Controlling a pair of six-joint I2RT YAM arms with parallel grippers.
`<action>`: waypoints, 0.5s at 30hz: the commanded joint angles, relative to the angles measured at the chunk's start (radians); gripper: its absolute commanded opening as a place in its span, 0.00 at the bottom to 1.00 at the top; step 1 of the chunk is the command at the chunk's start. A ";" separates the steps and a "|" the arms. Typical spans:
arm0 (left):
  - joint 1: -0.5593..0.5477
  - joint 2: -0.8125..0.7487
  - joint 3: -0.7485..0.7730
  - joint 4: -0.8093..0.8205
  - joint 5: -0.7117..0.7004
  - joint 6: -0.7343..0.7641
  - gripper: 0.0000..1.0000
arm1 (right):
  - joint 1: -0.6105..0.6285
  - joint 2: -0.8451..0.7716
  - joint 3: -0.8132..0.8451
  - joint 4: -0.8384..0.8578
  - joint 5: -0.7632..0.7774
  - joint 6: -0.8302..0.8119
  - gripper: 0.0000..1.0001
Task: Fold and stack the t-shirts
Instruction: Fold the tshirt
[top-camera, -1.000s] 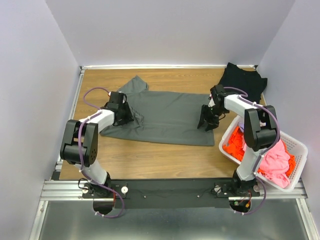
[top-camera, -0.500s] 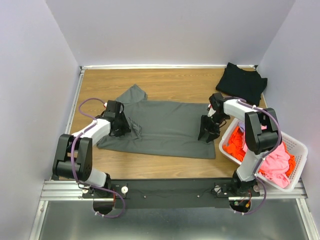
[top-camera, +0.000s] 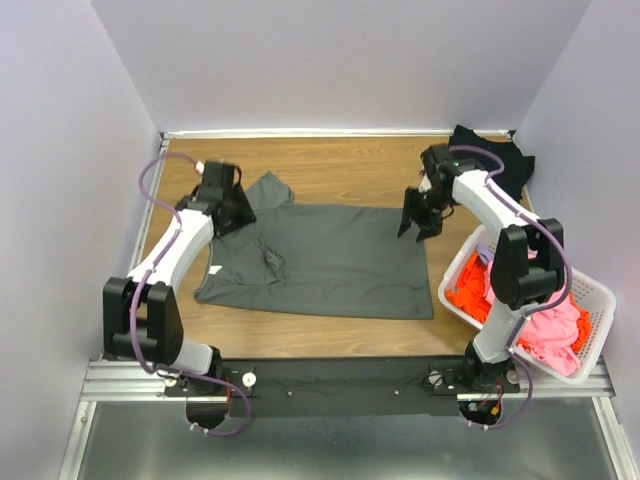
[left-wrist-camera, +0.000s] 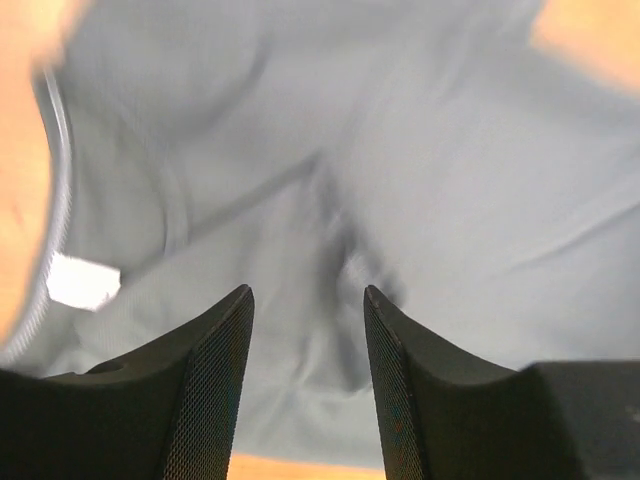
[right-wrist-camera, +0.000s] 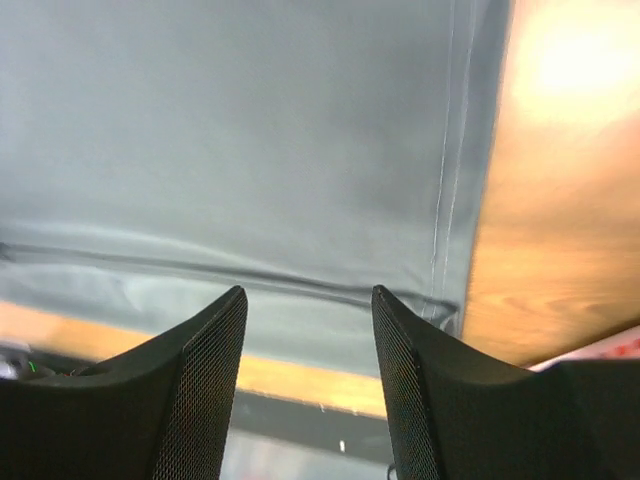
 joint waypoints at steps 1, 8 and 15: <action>0.004 0.110 0.203 -0.007 -0.101 0.072 0.56 | -0.014 -0.012 0.157 -0.031 0.120 0.020 0.61; -0.011 0.404 0.539 0.050 -0.148 0.176 0.56 | -0.088 0.132 0.289 0.034 0.148 0.006 0.60; -0.023 0.661 0.816 0.057 -0.169 0.219 0.56 | -0.117 0.257 0.349 0.130 0.148 -0.005 0.57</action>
